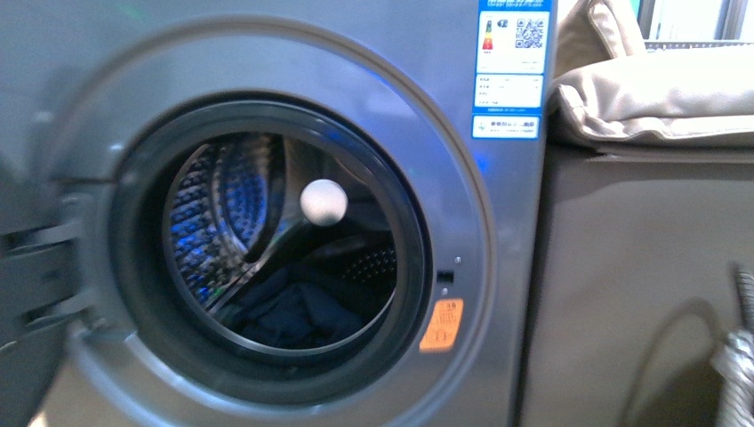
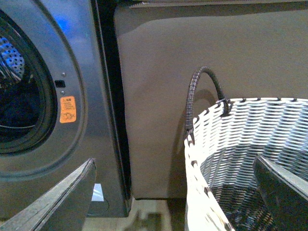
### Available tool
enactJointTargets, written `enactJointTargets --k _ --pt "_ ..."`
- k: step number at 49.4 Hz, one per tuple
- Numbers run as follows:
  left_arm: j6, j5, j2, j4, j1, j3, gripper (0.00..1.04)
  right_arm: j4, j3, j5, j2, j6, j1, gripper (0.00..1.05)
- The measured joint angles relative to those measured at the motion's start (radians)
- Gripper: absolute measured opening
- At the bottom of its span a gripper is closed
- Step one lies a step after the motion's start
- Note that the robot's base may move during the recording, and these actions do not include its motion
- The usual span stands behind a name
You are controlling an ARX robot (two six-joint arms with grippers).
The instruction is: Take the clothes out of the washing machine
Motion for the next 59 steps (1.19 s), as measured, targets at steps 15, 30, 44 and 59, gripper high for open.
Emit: enactJointTargets --k 15,30,44,59 --pt "0.0 0.001 0.001 0.0 0.0 0.0 0.98 0.0 0.0 0.0 0.0 0.0 0.0 0.97" --pt "0.0 0.0 0.001 0.0 0.0 0.0 0.98 0.0 0.0 0.0 0.0 0.0 0.0 0.97" --pt "-0.09 0.039 0.036 -0.023 0.0 0.005 0.98 0.0 0.0 0.0 0.0 0.0 0.0 0.97" --pt "-0.201 0.071 0.436 0.346 0.003 0.024 0.98 0.0 0.0 0.0 0.0 0.0 0.0 0.97"
